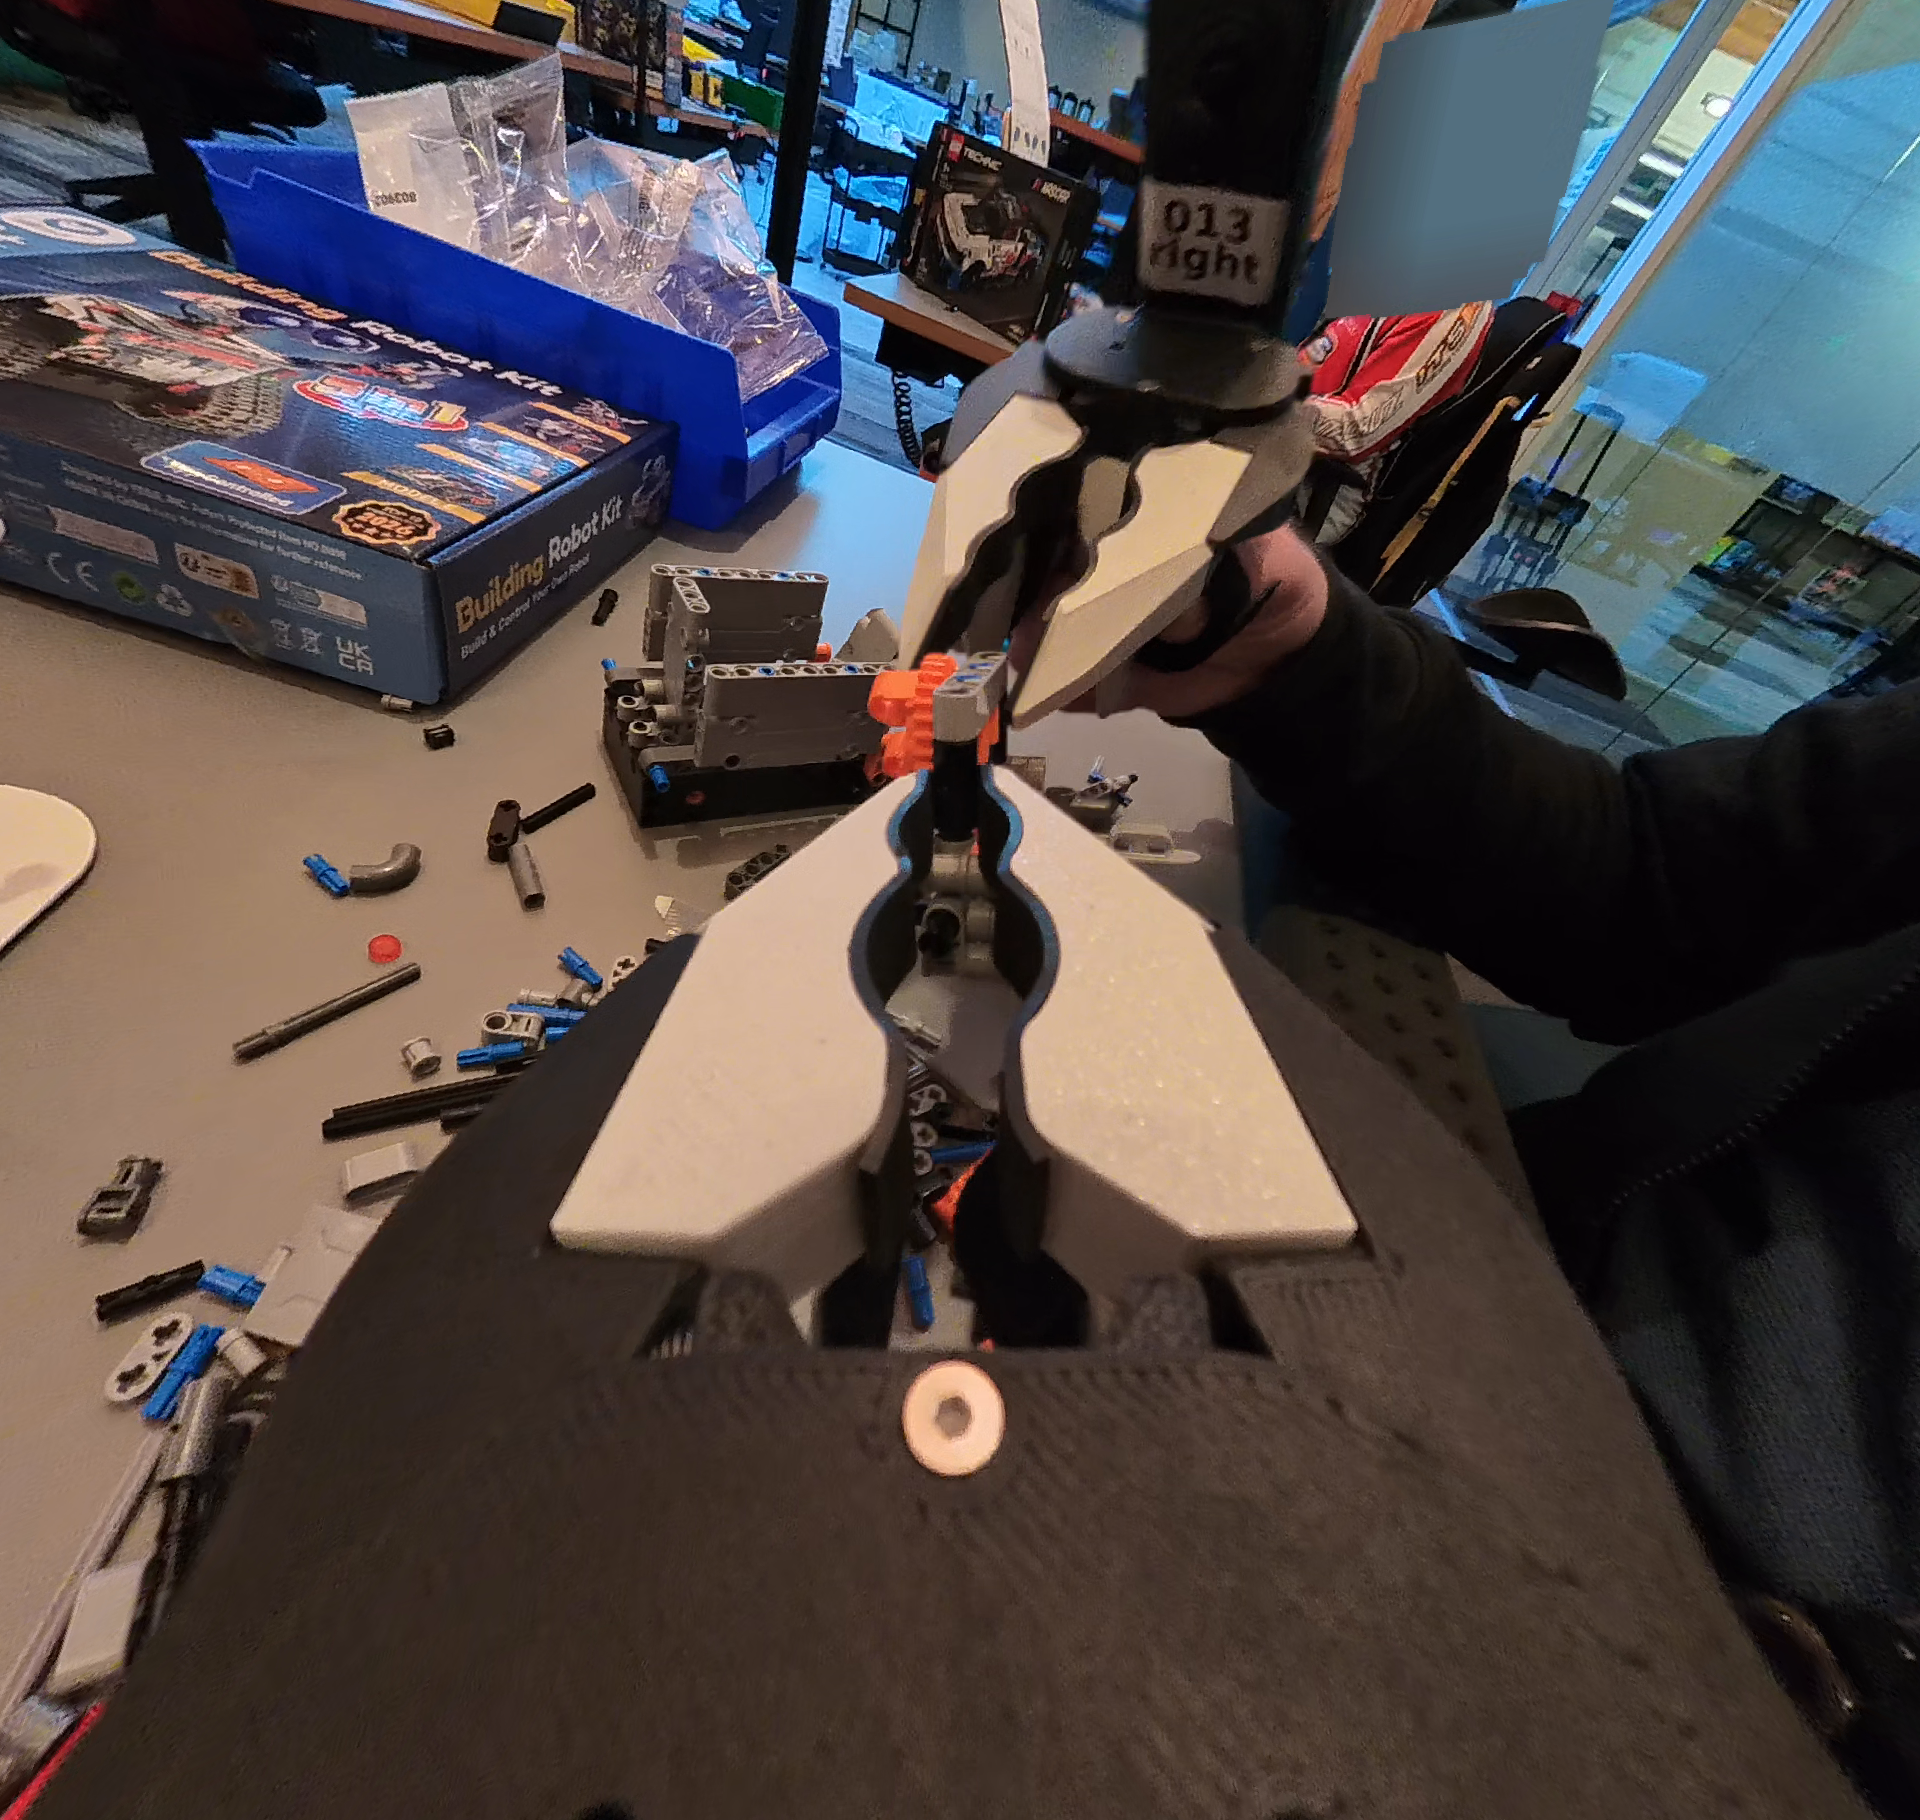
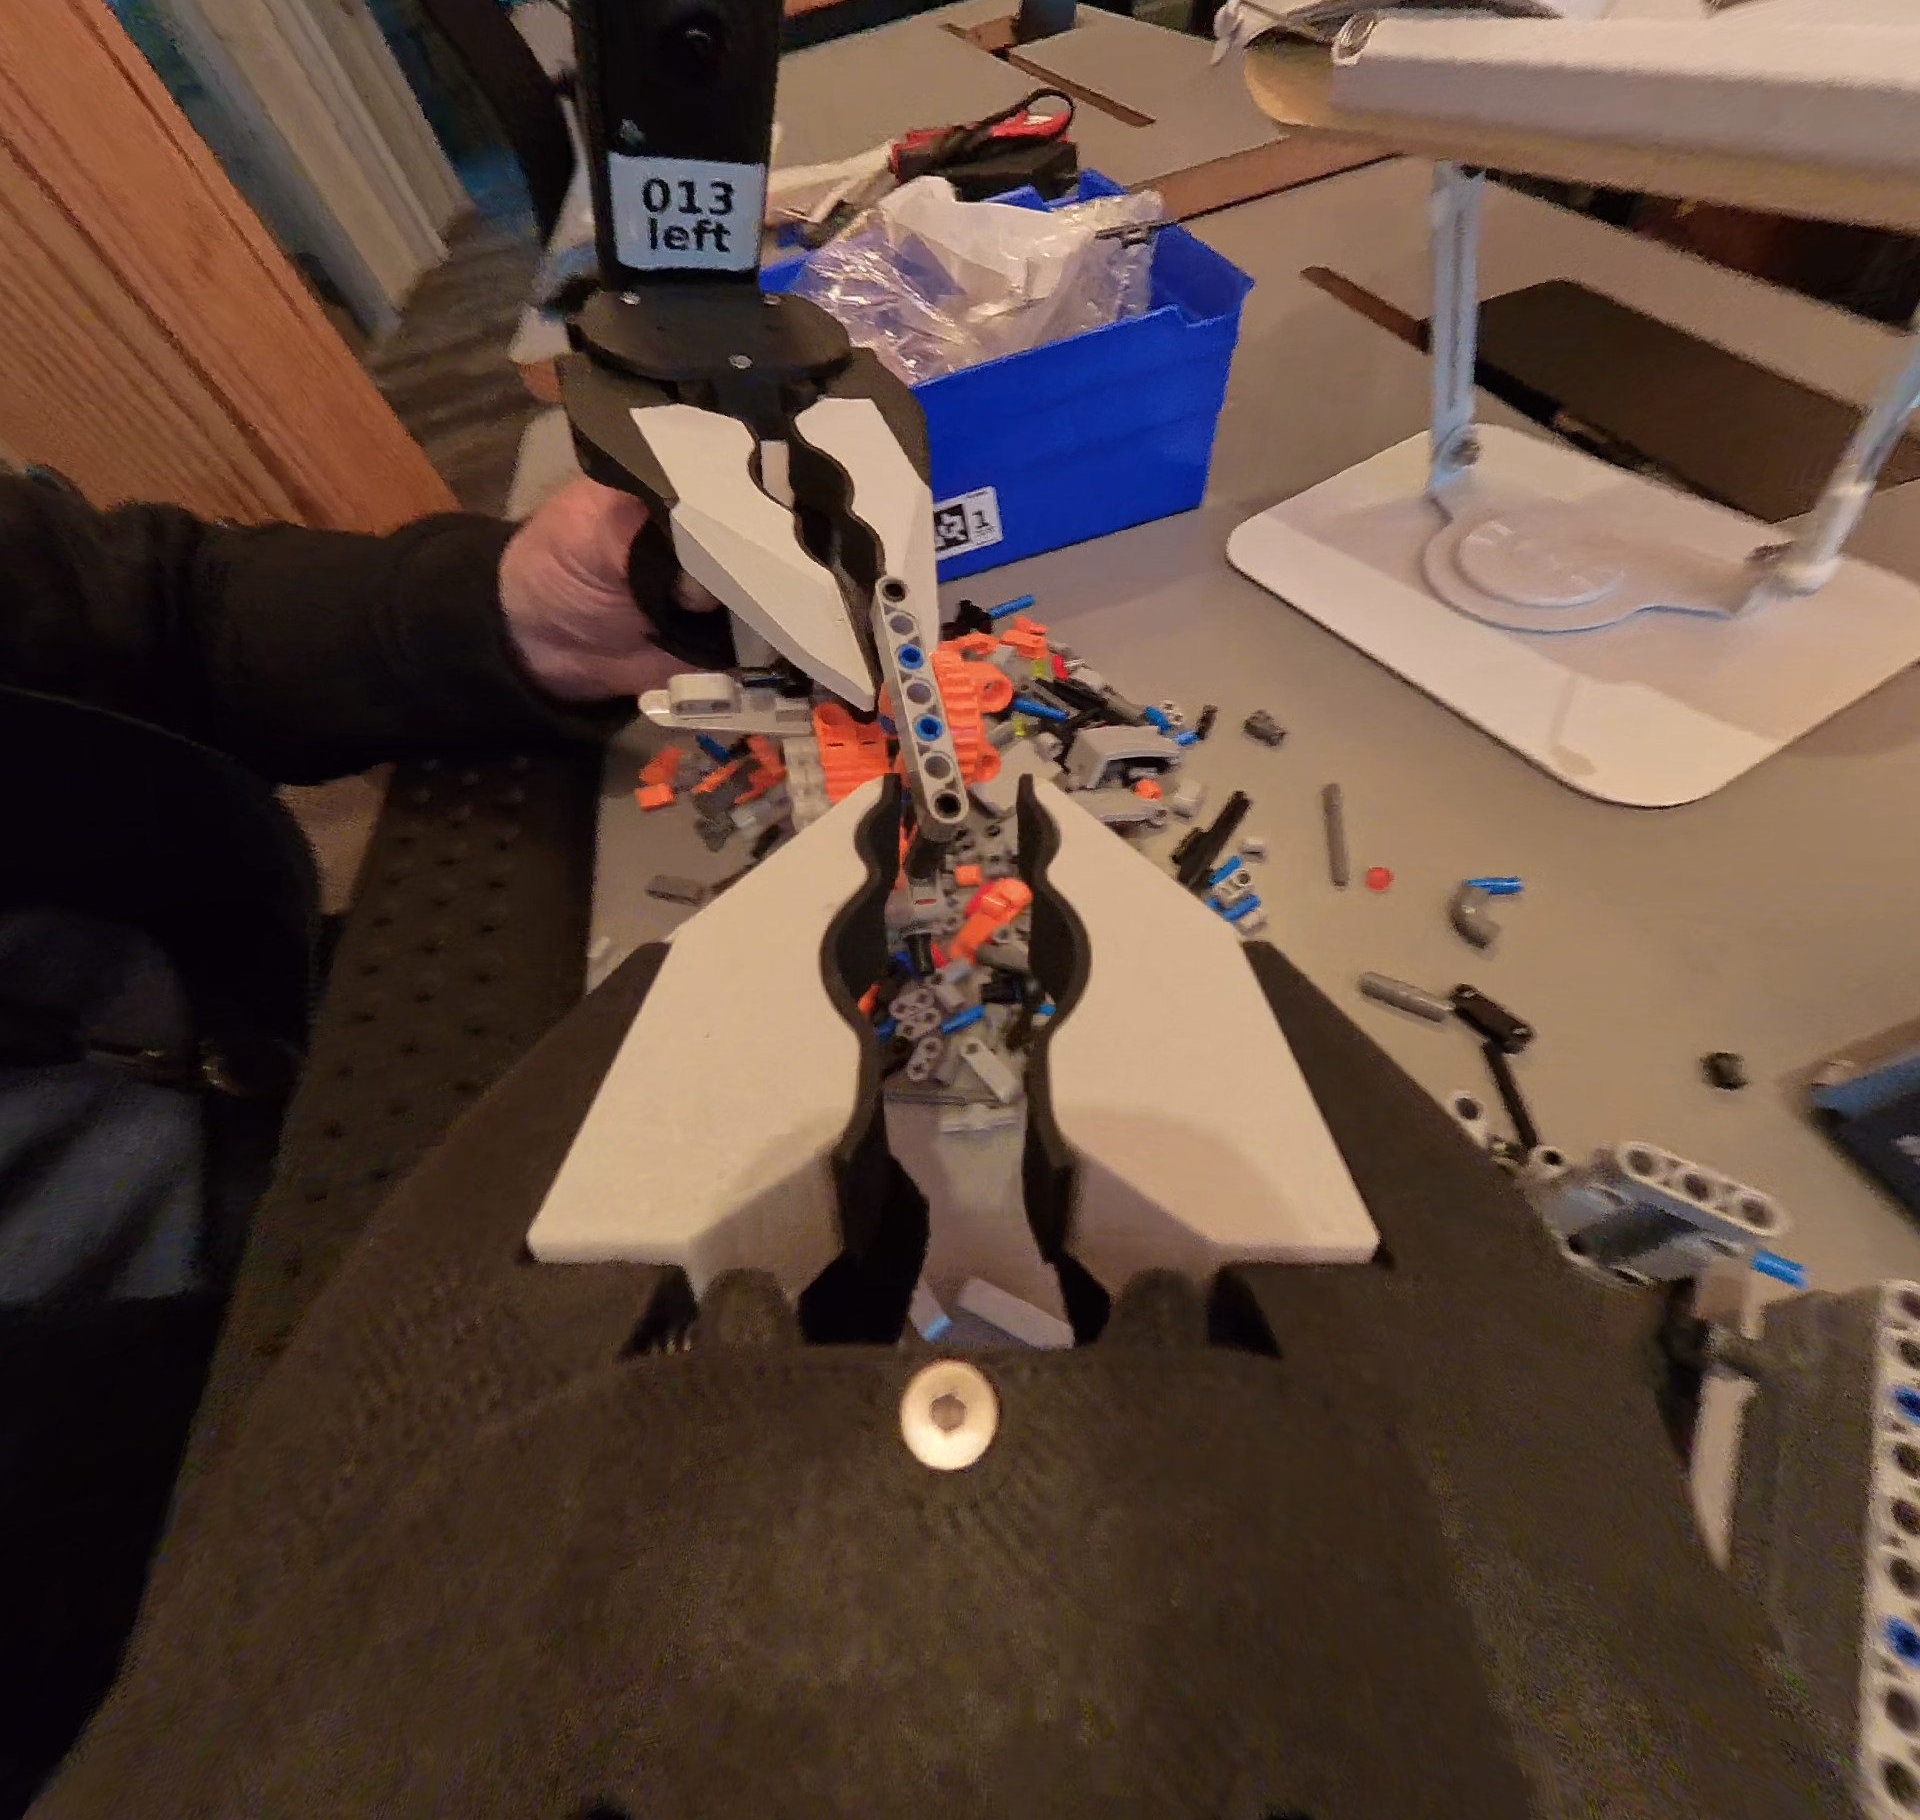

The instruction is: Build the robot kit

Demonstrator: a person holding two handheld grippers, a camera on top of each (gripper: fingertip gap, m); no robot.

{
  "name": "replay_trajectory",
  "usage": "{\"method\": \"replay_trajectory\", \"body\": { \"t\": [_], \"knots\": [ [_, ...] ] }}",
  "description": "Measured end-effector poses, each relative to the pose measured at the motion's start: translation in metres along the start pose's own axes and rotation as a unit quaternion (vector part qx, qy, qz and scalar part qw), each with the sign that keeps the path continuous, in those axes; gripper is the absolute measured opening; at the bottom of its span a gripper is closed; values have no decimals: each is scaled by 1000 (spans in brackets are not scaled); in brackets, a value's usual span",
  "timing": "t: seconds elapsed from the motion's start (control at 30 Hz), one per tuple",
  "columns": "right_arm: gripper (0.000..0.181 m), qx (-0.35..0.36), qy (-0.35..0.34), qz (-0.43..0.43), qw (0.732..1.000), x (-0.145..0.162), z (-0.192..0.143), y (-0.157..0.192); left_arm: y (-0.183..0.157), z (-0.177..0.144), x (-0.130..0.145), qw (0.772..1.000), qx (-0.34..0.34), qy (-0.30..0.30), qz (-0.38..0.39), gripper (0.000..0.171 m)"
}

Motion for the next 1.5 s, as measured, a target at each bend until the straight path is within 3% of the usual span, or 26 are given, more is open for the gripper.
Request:
{"method": "replay_trajectory", "body": {
  "t": [0.13,0.23,0.47,1.0,1.5],
  "knots": [
    [19,51,21,-105,993,-11,2,9,-2,5,7,998,-26,22,53,5],
    [20,48,52,-151,986,-8,11,17,-8,10,12,994,-39,40,97,5],
    [7,3,70,-115,991,5,17,17,-18,14,17,984,-52,50,165,5],
    [6,-97,-3,12,995,3,16,21,-23,10,13,992,-3,40,116,5],
    [5,-89,18,-32,995,6,19,30,-30,5,19,981,-13,66,179,5]
  ]
}}
Point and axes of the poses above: each gripper's, where its closed fingertips meet, z out along the fingers, x out of its underside, y = z × x across the jaws, the point moved 3 cm from there along -z, back along the fingers, and after that the axes turned 15 degrees about -x, right-handed, at the moved point
